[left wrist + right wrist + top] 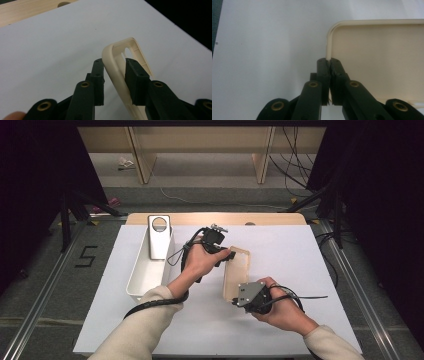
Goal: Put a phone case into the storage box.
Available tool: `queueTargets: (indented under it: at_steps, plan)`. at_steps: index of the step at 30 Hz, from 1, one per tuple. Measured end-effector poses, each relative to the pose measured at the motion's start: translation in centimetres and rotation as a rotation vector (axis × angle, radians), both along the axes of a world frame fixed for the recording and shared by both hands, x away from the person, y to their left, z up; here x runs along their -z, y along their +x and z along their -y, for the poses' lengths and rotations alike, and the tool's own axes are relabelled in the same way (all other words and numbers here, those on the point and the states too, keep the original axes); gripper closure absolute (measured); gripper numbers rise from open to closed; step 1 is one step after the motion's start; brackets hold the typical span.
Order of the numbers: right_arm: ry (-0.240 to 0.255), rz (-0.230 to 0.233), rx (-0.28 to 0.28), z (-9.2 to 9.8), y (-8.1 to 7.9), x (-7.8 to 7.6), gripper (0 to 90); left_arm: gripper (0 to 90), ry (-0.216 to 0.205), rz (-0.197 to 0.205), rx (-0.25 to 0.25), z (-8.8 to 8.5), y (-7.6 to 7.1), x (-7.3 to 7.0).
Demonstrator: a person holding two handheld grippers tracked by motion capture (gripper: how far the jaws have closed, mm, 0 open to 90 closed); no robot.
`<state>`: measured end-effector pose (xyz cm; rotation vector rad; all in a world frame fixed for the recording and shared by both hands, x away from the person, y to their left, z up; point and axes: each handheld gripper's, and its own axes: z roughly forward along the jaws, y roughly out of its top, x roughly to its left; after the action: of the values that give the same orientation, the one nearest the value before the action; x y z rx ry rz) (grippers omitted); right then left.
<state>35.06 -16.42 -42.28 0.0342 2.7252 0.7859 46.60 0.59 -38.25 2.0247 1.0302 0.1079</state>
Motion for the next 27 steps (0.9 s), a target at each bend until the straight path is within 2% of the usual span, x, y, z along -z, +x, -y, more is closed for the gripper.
queueTargets:
  at_steps: [3, 7, 8, 9, 10, 12, 15, 20, 23, 27]
  plan:
    - [-0.012, -0.002, 0.009, -0.1, 0.1, 0.2, 88.1, 74.0, -0.039, 0.019, 0.007, 0.1, -0.5, -0.3]
    - [-0.014, -0.007, 0.025, -0.3, 0.4, 0.7, 85.9, 80.3, -0.114, 0.038, 0.040, 0.5, -1.3, -1.1]
    - [-0.021, -0.014, 0.036, -0.3, 0.4, 0.7, 84.4, 80.9, -0.087, 0.077, 0.055, 0.7, -1.6, -1.3]
    - [-0.017, -0.015, 0.041, -0.2, 0.4, 0.7, 81.7, 81.0, -0.044, 0.137, 0.065, 0.8, -1.8, -1.5]
    - [-0.003, -0.007, 0.045, -0.1, 0.5, 0.7, 78.9, 81.1, -0.029, 0.171, 0.079, 0.7, -2.0, -1.6]
    - [0.022, -0.012, 0.076, 0.3, 0.6, 0.4, 72.9, 81.1, -0.049, 0.213, 0.100, 0.5, -2.2, -1.7]
    - [0.075, -0.027, 0.130, 1.0, 0.9, 0.2, 63.5, 81.0, -0.044, 0.285, 0.106, -0.3, -2.4, -2.0]
    - [0.156, -0.091, 0.220, 2.3, 1.4, 0.1, 45.9, 80.8, -0.071, 0.339, 0.093, -2.0, -2.4, -2.3]
    - [0.212, -0.124, 0.267, 2.9, 1.6, 0.1, 38.2, 80.8, -0.075, 0.360, 0.083, -3.1, -2.5, -2.5]
    - [0.270, -0.145, 0.313, 3.9, 1.7, 0.1, 31.9, 80.9, -0.081, 0.391, 0.076, -4.5, -2.9, -2.7]
